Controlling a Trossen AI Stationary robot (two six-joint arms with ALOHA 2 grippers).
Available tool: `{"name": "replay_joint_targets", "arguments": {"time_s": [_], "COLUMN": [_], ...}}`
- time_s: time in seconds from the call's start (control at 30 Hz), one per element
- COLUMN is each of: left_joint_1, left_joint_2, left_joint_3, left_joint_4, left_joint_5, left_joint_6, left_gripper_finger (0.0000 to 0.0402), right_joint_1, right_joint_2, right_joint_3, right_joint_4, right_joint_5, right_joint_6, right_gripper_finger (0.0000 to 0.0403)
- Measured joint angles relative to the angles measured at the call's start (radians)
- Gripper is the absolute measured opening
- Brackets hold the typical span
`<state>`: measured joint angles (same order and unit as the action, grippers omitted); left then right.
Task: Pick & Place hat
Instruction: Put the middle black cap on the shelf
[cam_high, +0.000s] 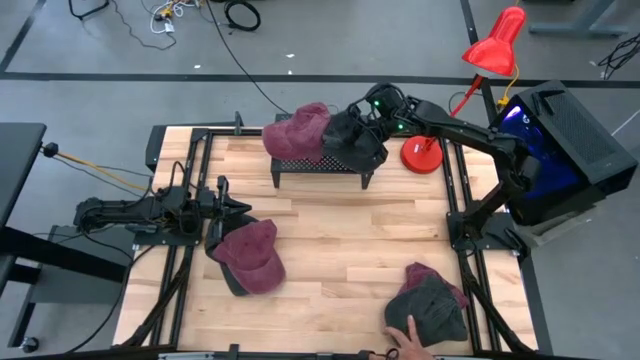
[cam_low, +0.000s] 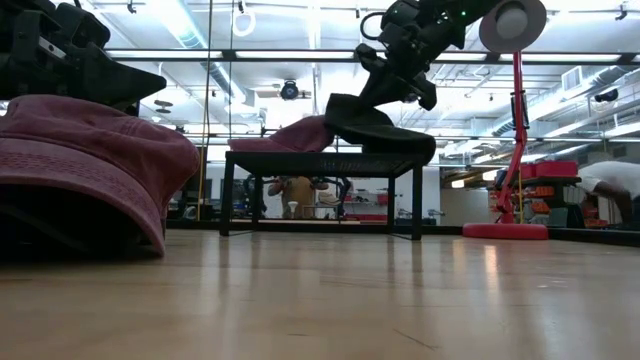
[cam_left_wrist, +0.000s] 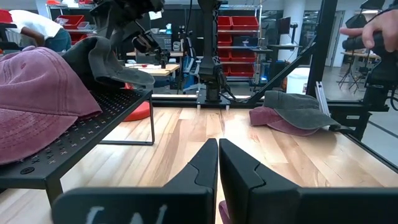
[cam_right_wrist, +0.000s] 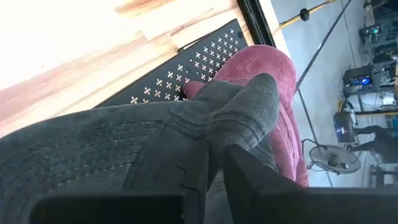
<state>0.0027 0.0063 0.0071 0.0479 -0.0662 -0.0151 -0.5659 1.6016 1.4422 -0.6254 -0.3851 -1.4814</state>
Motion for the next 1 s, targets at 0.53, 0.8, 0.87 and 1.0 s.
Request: {"name": "replay_joint_targets", "arguments": {"time_s": [0.53,0.8,0.87,1.0], "left_joint_1": [0.000,0.000,0.000,0.000], "left_joint_2": [0.000,0.000,0.000,0.000], "left_joint_3": [0.000,0.000,0.000,0.000], "left_joint_4": [0.000,0.000,0.000,0.000], "left_joint_5": [0.000,0.000,0.000,0.000], "left_joint_6": [0.000,0.000,0.000,0.000], "left_gripper_finger": [0.0021,0.0021,0.0021,0.0021], "right_joint_1": [0.000,0.000,0.005,0.031], "right_joint_2": [-0.025,-0.106,-0.127,-0.164], "right_joint_3": [0.000,0.000,0.000,0.000], "right_joint_4": [-0.002,-0.003,-0.006,-0.074], "right_joint_5": [0.000,0.029,0.042,0.052], "right_joint_6": [0.181,0.453,0.592,0.816], "right_gripper_finger": [0.0144,0.0148,0.0145,0.0136]}}
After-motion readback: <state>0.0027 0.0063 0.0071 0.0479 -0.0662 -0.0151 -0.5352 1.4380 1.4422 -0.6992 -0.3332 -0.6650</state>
